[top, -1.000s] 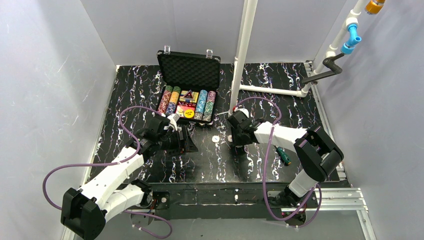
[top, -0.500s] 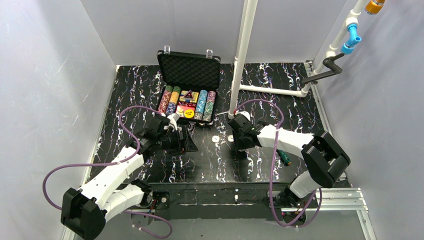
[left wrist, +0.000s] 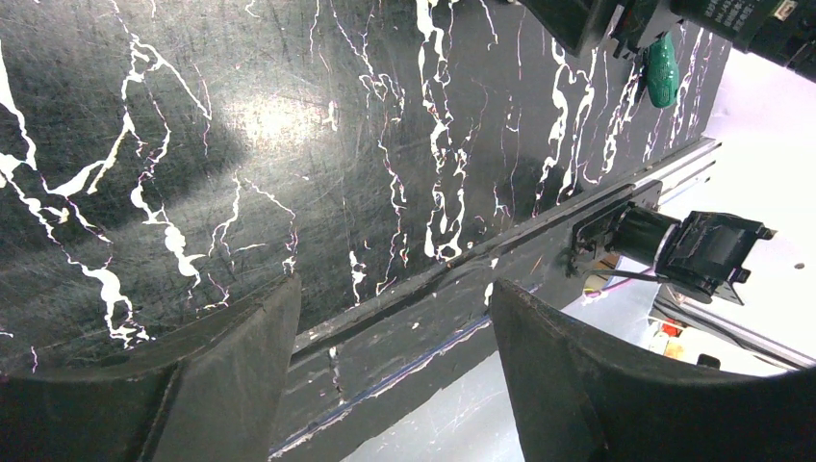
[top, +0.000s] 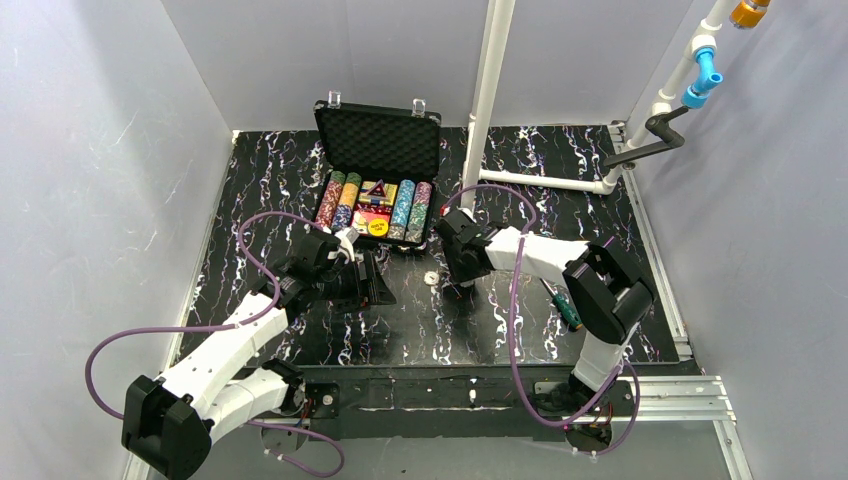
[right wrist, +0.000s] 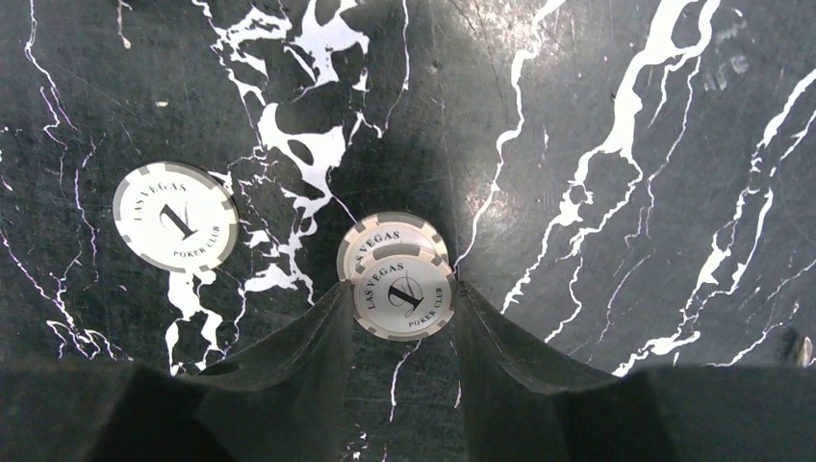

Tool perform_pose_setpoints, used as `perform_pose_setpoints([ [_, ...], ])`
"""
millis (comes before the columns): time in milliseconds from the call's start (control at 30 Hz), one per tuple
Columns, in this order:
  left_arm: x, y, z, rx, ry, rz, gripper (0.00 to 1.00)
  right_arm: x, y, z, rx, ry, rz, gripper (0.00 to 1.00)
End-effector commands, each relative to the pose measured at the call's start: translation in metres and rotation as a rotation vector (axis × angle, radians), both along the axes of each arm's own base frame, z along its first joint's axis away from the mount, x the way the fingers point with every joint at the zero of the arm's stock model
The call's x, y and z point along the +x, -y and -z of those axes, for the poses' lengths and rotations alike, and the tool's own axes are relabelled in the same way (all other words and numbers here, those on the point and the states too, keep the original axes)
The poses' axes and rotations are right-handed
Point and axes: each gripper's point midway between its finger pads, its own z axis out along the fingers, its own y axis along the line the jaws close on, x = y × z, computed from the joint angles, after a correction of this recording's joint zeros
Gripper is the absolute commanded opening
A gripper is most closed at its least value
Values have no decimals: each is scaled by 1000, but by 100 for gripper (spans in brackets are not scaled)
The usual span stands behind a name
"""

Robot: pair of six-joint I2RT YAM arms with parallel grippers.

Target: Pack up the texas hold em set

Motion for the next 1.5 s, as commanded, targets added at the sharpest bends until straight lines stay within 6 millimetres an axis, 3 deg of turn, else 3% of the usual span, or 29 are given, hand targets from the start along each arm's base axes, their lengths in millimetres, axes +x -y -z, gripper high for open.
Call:
perform_pose_setpoints([
  [0,-1,0,-9,-2,18,14,71,14,-13,-12,10,39,-32,27],
  [467,-2,1,-7,-2,5,17,72,17,-13,-1,-13,33,-34,39],
  [700,-3,2,-5,-6,-9,21,72,19,-13,-3,-17,50,-45,59],
  [800,-2,4,-4,-11,-17,28,72,21,-13,-9,-9,66,-52,66],
  [1067,2,13,0,14,-19,47,73,15,-9,-41,45,109,-48,69],
  [1267,11,33,18,180,0,123,72,-9,18,-65,136,154,15,69],
  [1467,41,58,31,364,30,178,69,-42,61,-66,273,146,149,68],
])
